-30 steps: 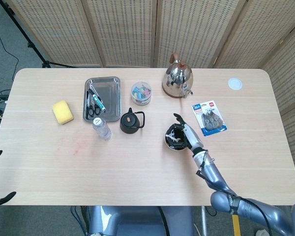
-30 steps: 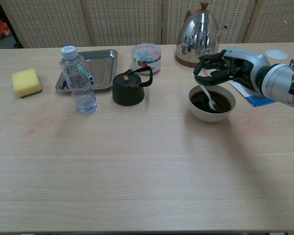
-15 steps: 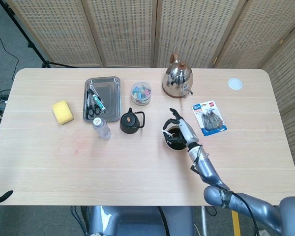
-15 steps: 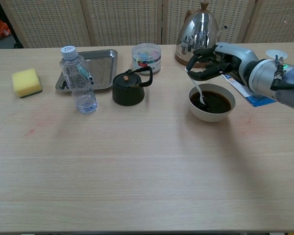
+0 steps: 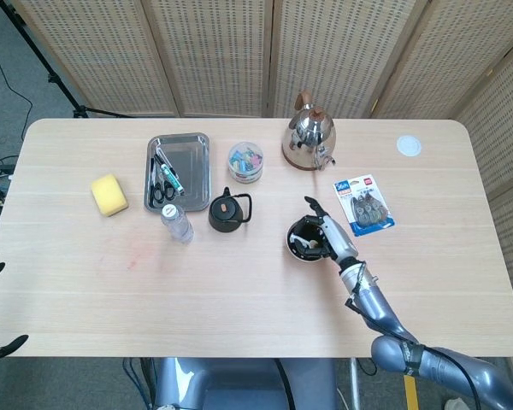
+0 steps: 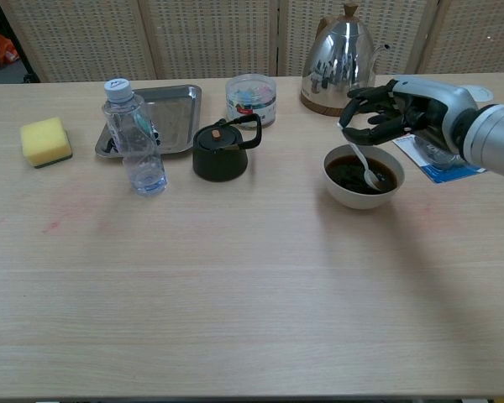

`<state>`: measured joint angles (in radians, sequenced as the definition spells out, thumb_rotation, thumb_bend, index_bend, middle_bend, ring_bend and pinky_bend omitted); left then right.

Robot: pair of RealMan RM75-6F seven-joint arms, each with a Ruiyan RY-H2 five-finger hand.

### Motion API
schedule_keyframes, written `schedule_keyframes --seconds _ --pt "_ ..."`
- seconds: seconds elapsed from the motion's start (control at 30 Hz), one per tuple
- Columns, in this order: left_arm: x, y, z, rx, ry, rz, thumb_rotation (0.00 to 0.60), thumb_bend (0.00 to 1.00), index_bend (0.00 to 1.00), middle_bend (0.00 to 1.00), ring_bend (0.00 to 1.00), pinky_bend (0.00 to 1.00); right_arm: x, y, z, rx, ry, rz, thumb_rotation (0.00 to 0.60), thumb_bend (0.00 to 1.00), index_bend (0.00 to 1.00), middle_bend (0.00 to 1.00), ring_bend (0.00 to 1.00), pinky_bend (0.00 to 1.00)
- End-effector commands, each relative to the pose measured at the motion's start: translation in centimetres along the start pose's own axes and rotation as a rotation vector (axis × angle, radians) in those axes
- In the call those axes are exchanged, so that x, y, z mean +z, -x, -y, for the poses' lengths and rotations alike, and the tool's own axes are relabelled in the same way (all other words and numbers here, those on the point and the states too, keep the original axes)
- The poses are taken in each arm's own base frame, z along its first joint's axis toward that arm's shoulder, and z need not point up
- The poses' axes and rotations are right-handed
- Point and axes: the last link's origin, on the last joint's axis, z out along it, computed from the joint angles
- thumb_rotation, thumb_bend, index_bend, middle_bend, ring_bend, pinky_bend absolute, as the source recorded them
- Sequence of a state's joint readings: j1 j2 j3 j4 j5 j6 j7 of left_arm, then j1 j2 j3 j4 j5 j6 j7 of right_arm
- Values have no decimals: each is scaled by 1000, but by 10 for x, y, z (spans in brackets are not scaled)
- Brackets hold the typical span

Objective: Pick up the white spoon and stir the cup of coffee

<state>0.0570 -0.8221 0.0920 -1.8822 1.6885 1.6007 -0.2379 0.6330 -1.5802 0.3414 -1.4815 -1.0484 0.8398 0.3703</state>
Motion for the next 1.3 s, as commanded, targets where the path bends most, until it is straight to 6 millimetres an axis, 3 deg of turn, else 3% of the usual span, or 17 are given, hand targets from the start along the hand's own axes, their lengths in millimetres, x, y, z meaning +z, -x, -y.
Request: schedule_keyframes --seconds 0.03,0.33,0.6,0.9,1.1,1.3 --pt "-1 -1 0 -2 1 -2 600 0 0 0 0 0 1 5 2 3 -7 6 600 543 600 0 0 0" --pt "2 -4 4 -9 -13 -9 600 0 0 0 0 0 22 23 -1 20 -2 -6 600 543 608 0 0 0" --pt "6 -2 5 -2 -28 -3 600 0 0 0 0 0 32 1 -1 34 -5 -69 600 543 608 0 0 0" --pt "10 5 0 25 -25 21 600 0 0 0 0 0 13 -31 -14 57 15 -97 600 543 608 0 0 0" --pt "11 9 -4 36 -19 31 600 0 0 0 0 0 -6 -30 -14 40 -6 -52 600 543 608 0 0 0" --pt "10 8 -3 33 -19 27 600 0 0 0 0 0 -10 -20 -11 43 -15 -22 600 543 609 0 0 0"
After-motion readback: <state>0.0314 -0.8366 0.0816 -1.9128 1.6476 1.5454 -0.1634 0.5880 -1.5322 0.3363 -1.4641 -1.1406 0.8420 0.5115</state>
